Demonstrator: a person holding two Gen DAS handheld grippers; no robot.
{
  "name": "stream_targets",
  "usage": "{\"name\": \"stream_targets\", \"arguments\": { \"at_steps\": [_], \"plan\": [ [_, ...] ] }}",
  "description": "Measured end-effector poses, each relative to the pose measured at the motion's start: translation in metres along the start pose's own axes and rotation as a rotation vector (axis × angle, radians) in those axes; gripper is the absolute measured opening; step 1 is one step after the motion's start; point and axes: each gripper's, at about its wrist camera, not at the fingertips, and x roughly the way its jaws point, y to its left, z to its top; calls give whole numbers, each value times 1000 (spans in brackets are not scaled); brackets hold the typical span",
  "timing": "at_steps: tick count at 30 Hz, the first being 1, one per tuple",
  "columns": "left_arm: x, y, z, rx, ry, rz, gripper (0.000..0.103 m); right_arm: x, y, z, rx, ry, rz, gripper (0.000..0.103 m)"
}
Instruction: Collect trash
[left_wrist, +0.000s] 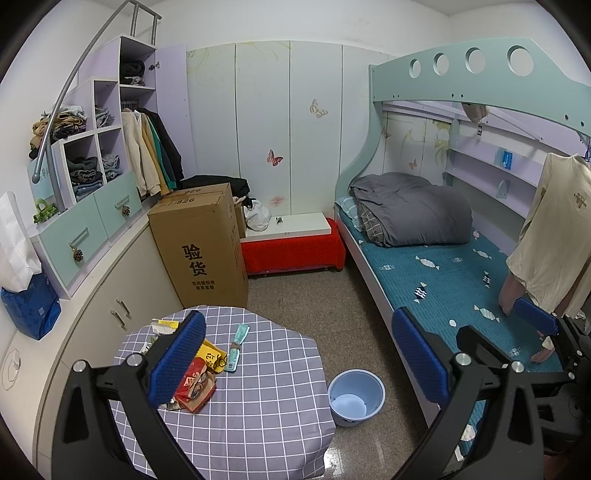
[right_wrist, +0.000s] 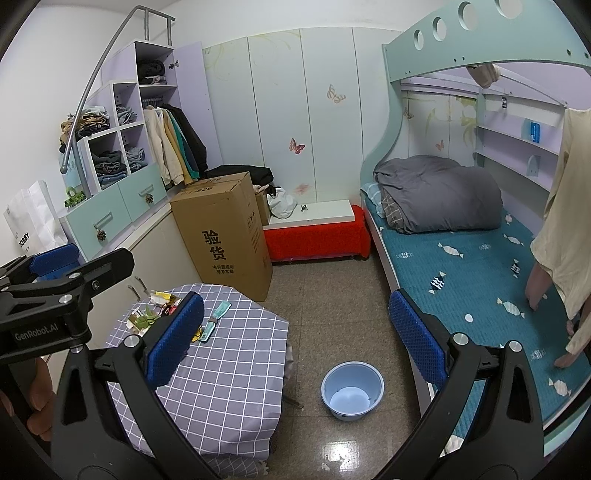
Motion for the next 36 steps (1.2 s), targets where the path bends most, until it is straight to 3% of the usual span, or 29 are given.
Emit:
{"name": "stream_targets", "arguments": {
  "at_steps": [15, 36],
  "plan": [
    [2, 2, -11, 4, 7, 3, 99, -1, 1, -8, 9, 6, 5, 98],
    [5, -40, 0, 8, 59, 21, 99, -4, -30, -9, 28, 50, 12, 98]
  ]
}}
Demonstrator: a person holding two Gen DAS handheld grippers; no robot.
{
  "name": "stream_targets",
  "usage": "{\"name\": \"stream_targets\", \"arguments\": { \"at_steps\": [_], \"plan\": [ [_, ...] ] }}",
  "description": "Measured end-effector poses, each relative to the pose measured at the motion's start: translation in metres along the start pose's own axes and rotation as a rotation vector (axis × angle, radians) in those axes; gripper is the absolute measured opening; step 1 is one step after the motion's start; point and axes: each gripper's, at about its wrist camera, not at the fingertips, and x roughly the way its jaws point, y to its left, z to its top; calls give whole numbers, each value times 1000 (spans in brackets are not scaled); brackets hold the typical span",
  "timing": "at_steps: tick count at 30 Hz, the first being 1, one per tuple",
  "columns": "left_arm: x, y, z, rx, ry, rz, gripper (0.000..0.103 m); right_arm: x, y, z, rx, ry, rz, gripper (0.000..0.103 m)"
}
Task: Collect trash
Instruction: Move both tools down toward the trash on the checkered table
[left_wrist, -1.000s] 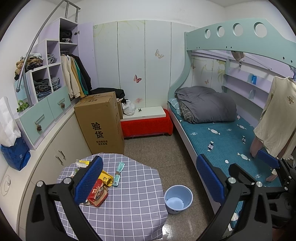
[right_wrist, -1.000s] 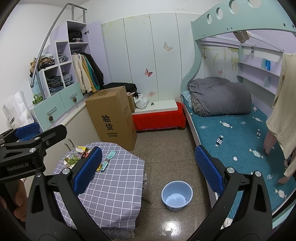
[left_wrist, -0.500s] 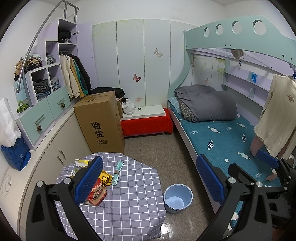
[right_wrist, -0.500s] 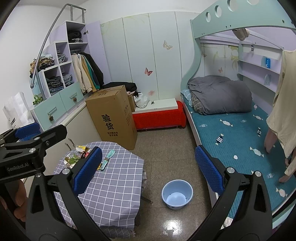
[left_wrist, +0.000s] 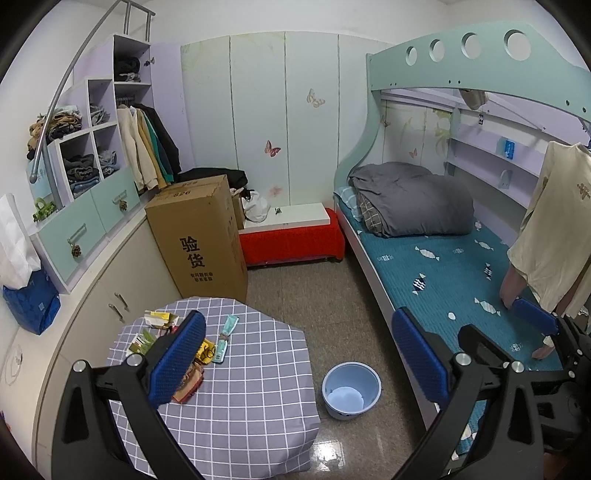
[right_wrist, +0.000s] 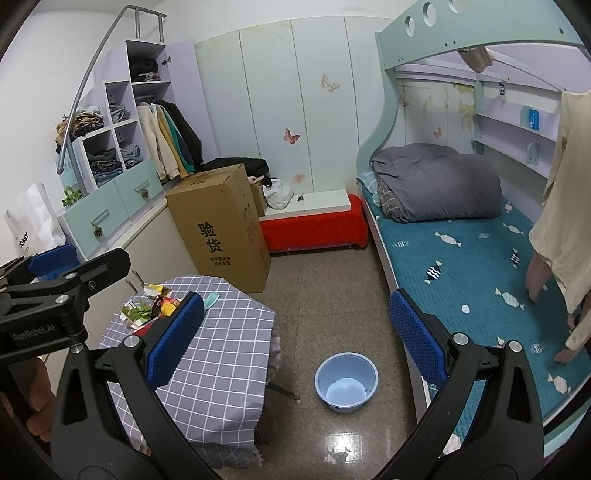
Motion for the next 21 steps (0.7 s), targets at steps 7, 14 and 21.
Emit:
{"name": "stream_targets", "arguments": {
  "at_steps": [7, 14, 21],
  "plan": [
    [17, -7, -7, -19, 63, 30, 99, 16, -23, -2, 19, 65, 28, 98],
    [36, 10, -22, -57, 137, 63, 99, 41, -20, -4, 24, 118, 81, 98],
    [66, 55, -40, -130, 211, 100, 99, 85, 12, -11, -16, 204, 111, 98]
  ]
}}
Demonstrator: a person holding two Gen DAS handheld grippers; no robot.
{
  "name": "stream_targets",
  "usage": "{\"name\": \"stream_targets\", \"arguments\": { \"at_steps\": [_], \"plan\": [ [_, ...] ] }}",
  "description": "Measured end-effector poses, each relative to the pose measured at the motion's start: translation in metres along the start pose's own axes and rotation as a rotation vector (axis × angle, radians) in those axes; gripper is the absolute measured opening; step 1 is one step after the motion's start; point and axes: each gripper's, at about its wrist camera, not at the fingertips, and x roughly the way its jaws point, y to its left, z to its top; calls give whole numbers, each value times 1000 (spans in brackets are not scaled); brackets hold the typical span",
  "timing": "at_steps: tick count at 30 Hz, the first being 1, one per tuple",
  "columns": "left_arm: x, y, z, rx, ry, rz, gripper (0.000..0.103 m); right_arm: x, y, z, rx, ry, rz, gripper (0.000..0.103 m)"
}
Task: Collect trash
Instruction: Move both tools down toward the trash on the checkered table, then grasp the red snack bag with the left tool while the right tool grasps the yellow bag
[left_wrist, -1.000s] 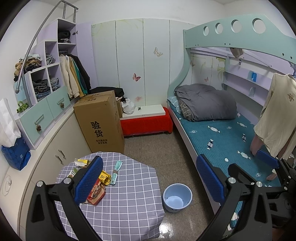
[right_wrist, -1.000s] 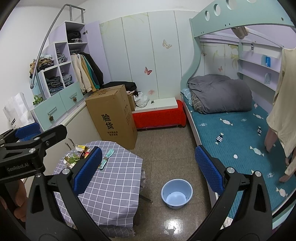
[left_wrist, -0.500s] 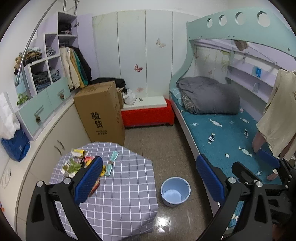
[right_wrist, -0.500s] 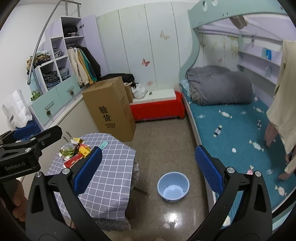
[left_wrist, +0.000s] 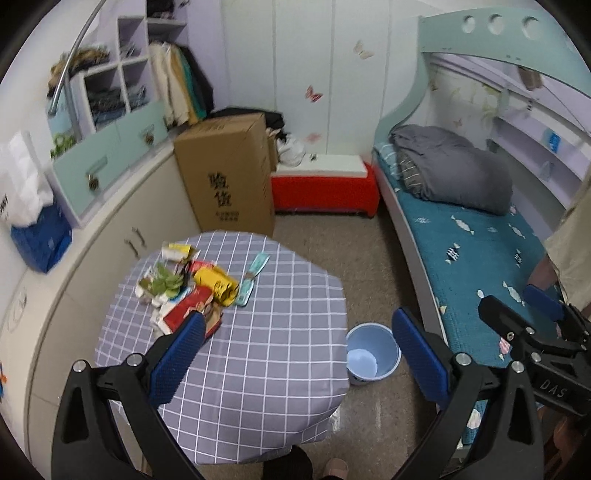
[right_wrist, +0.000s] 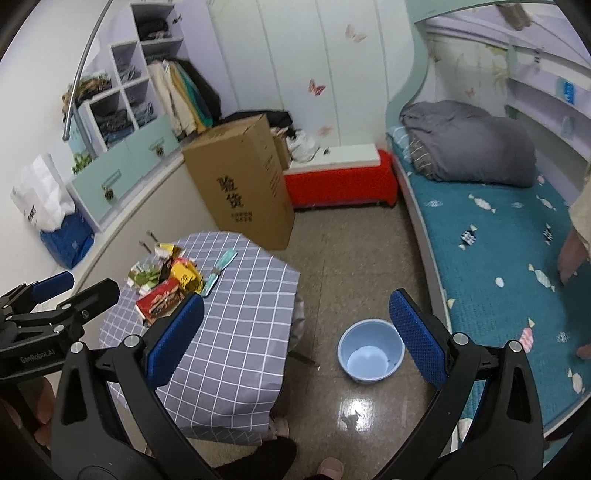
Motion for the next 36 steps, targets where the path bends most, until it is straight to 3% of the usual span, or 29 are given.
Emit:
{"name": "stream_targets", "arguments": {
  "at_steps": [15, 22, 26, 32, 36],
  "plan": [
    [142, 165, 12, -128, 199, 14, 99, 168, 95, 15, -43, 218, 34, 98],
    [214, 188, 13, -16, 348, -43, 99, 239, 130, 8, -7, 319, 45, 98],
    [251, 184, 2, 96, 434, -9, 99, 262, 135, 2, 16, 356, 31, 98],
    [282, 180, -9, 223, 486, 32, 98, 284, 139, -9, 50, 412, 20, 98],
    [294, 174, -15, 292, 517, 61, 68, 292, 142, -12, 63, 432, 22, 98]
  ]
}}
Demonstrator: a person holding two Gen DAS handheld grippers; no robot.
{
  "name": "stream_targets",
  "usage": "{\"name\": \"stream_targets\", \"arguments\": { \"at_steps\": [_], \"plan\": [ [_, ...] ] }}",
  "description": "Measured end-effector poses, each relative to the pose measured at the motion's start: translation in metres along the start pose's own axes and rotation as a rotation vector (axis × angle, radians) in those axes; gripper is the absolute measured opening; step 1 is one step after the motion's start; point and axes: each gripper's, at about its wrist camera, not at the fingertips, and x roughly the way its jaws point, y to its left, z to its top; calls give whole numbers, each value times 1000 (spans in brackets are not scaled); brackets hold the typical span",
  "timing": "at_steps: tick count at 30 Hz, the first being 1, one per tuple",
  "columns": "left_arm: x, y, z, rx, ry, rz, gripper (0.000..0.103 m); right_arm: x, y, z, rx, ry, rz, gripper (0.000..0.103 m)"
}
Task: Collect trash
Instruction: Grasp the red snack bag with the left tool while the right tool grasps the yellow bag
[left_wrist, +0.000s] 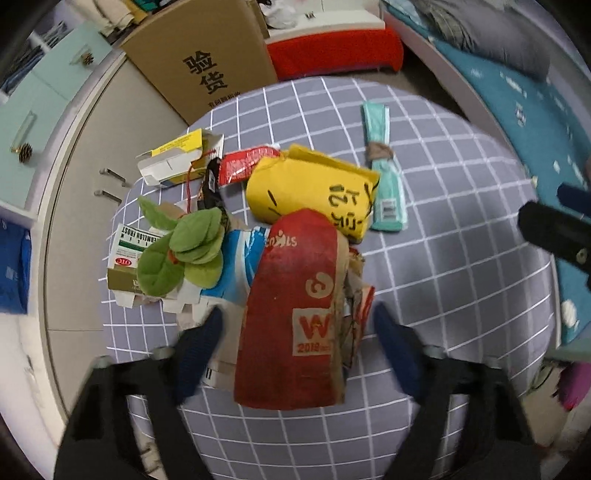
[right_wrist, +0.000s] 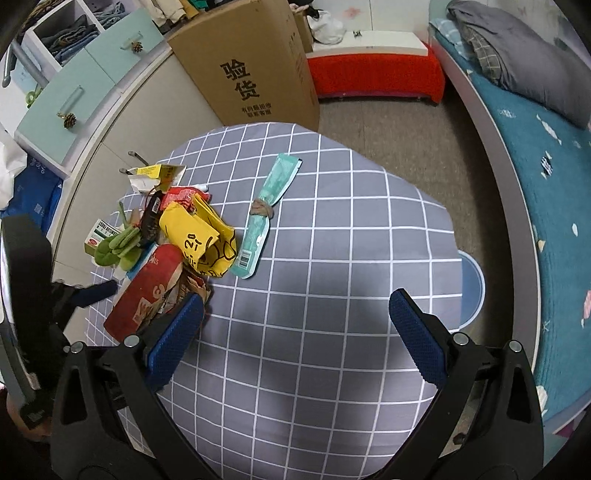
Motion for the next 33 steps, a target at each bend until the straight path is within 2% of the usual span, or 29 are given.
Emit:
{"name": "stream_targets", "arguments": {
  "at_steps": [2, 6, 9, 13, 17, 21, 22, 29, 31, 33],
  "plan": [
    [2, 2, -1, 3, 14, -13, 64, 1, 1, 1, -1, 3, 2, 98],
    [-10, 8, -3, -28, -25, -34, 60, -1, 4, 3, -9, -5, 8, 98],
    [-29, 21, -6, -117, -65, -106, 60, -3, 7, 6, -8, -16, 19, 98],
    [-68, 49, -8, -249, -176, -205, 59, -1, 14, 11, -18, -22, 42, 98],
    [-89, 75, -5, -364, -263, -162, 59, 19, 29, 18, -21, 13, 122, 97],
    [-83, 91, 1, -410, -281, -103, 59, 51, 46, 19, -4, 55, 212, 79],
    [-79, 93, 3, -416, -277, -87, 59, 62, 50, 19, 12, 72, 237, 77],
    [-56, 103, 12, -423, -241, -72, 59, 110, 66, 27, 80, 105, 354, 56],
    [-54, 105, 10, -417, -234, -79, 59, 117, 70, 31, 80, 118, 382, 37],
    [-53, 106, 10, -412, -231, -86, 59, 120, 70, 35, 111, 137, 445, 23]
  ]
}}
